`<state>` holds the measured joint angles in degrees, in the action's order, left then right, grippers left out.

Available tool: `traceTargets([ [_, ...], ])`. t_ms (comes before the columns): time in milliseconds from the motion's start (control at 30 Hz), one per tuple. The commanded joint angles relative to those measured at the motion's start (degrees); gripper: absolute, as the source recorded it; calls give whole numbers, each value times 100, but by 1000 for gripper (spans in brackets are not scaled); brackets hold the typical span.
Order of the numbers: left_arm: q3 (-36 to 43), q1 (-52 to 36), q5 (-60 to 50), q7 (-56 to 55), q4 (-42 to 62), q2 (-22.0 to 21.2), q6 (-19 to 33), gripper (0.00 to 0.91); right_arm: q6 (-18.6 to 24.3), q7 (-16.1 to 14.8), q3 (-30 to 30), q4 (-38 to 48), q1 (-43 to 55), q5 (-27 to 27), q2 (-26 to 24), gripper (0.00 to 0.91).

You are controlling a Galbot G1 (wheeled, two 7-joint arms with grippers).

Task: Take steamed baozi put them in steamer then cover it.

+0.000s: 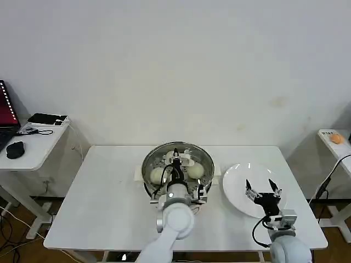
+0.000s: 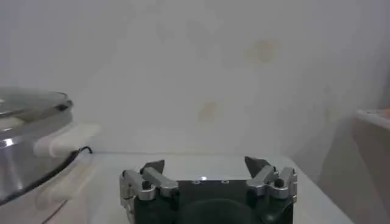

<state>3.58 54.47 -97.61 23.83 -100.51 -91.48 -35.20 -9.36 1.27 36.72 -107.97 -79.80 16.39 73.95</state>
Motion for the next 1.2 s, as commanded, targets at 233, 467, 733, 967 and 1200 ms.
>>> traceTargets([
  [233,-14,-15,-29,-77,138,-10,9,0,44,-10,12,29,-8,-6,-6,907],
  [467,-1,7,-16,-69,127,-13,12,0,61,-11,20,28,-24,-10,-12,907],
  [733,1,-1,34,-124,88,-13,12,907,72,-12,25,33,-24,-9,-9,907],
  [967,24,30,79,-106,-34,-12,10,907,91,-14,26,51,-34,-14,1,907],
  [1200,10,148,91,-66,-248,9,11,907,103,-16,29,72,-37,-17,-3,907],
])
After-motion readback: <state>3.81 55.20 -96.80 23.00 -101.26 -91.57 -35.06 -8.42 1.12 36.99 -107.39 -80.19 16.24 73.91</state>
